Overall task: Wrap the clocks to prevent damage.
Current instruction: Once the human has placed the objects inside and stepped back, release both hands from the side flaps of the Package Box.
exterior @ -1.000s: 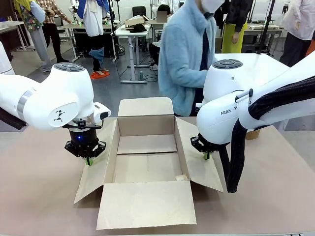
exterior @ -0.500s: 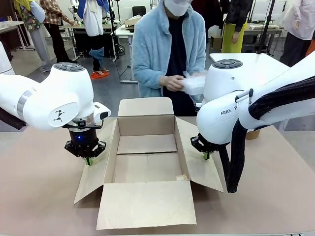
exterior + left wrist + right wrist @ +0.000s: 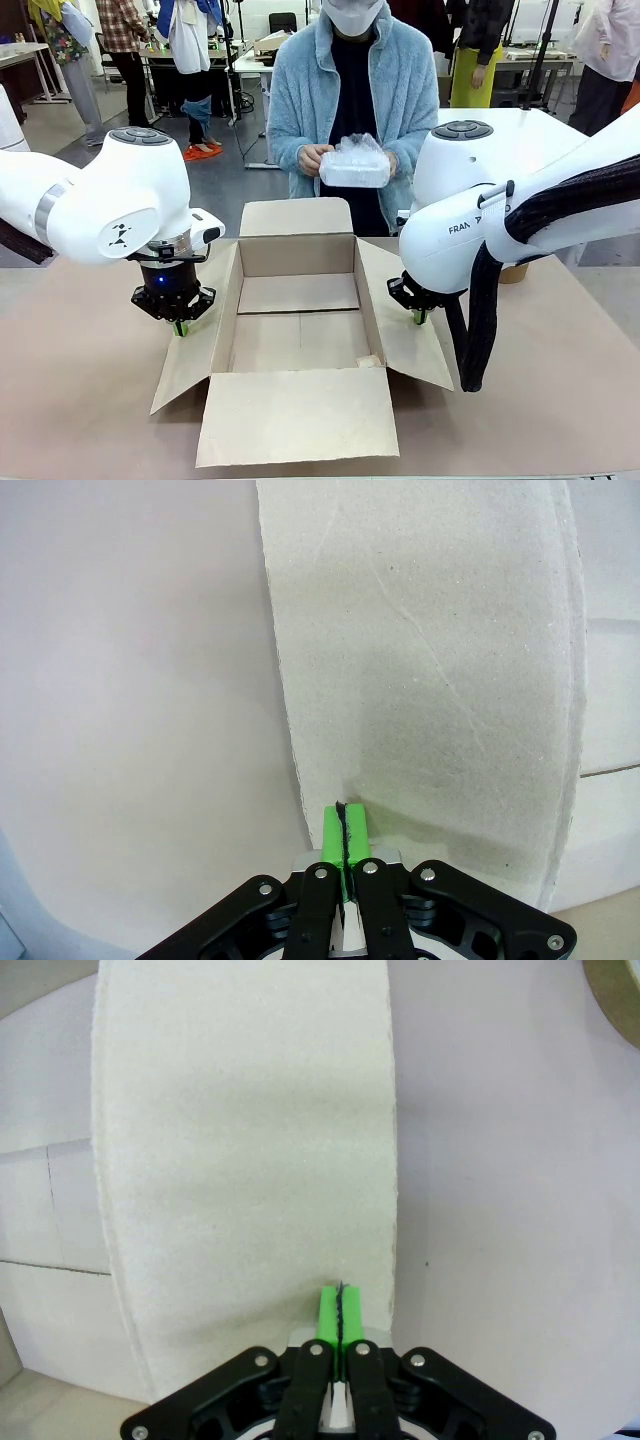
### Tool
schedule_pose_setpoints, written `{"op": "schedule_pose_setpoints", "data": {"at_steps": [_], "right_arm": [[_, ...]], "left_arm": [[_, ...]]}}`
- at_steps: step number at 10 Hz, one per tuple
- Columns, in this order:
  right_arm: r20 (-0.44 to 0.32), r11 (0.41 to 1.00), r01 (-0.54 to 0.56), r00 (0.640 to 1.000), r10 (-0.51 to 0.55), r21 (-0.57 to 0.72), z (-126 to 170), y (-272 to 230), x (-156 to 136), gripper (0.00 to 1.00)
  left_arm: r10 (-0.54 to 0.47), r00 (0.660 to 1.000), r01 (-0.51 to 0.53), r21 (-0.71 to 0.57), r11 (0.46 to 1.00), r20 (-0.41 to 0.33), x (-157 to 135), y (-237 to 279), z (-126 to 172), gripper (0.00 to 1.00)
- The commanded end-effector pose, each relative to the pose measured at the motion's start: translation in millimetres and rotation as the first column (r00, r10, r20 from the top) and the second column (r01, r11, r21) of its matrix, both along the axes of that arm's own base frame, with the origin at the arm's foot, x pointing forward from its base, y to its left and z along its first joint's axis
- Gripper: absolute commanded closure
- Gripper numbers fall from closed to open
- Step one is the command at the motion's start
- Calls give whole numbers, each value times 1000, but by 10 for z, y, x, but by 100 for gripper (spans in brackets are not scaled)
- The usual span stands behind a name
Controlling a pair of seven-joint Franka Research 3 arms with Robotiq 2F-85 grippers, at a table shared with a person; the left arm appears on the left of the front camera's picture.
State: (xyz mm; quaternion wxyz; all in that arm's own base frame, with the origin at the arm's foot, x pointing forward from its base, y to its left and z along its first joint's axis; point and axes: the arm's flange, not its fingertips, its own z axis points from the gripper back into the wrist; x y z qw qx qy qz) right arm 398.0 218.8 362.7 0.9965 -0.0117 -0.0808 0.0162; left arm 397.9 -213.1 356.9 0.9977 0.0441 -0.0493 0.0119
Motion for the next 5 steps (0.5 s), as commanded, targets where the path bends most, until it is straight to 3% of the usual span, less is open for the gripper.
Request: {"op": "schedule_pose_setpoints", "data": {"at_steps": [1,5], "right_arm": [[-4,1000,2,1000,-2,-3,-7,-6,-1,99],[-4,1000,2,1000,-2,-3,-7,-6,-1,99]], "left_arm": [[-9,1000,9,8,1000,4,-3,-1,-8,100],[-9,1000,9,8,1000,4,-3,-1,-8,100]]}}
